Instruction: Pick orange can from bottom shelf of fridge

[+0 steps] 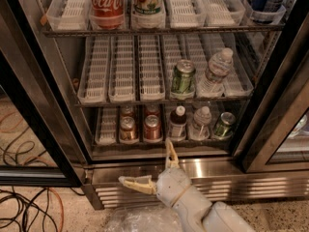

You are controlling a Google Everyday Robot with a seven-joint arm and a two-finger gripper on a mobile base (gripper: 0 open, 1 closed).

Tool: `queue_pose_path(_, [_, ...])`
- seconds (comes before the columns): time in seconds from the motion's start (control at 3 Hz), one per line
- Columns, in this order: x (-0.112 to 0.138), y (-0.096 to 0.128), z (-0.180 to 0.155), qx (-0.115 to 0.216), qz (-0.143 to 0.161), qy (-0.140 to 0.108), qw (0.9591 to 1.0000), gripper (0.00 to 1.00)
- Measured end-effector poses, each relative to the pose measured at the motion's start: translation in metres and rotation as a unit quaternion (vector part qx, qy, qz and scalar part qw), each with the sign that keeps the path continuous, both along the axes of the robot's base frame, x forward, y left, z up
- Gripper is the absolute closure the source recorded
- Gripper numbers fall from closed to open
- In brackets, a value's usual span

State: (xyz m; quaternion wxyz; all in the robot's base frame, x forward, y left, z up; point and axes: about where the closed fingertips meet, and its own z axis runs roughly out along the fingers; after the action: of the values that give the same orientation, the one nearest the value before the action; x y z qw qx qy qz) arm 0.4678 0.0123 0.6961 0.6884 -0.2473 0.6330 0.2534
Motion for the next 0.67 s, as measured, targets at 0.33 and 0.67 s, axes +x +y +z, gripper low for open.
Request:
queue_pose_path(0.33, [0.001, 0.016, -0.014, 0.015, -0.027, -0.007, 0.9995, 0.0])
queue_pose_path(0.67, [0.002, 0.029, -0.042, 0.05, -0.047, 0.008, 0.9976, 0.0])
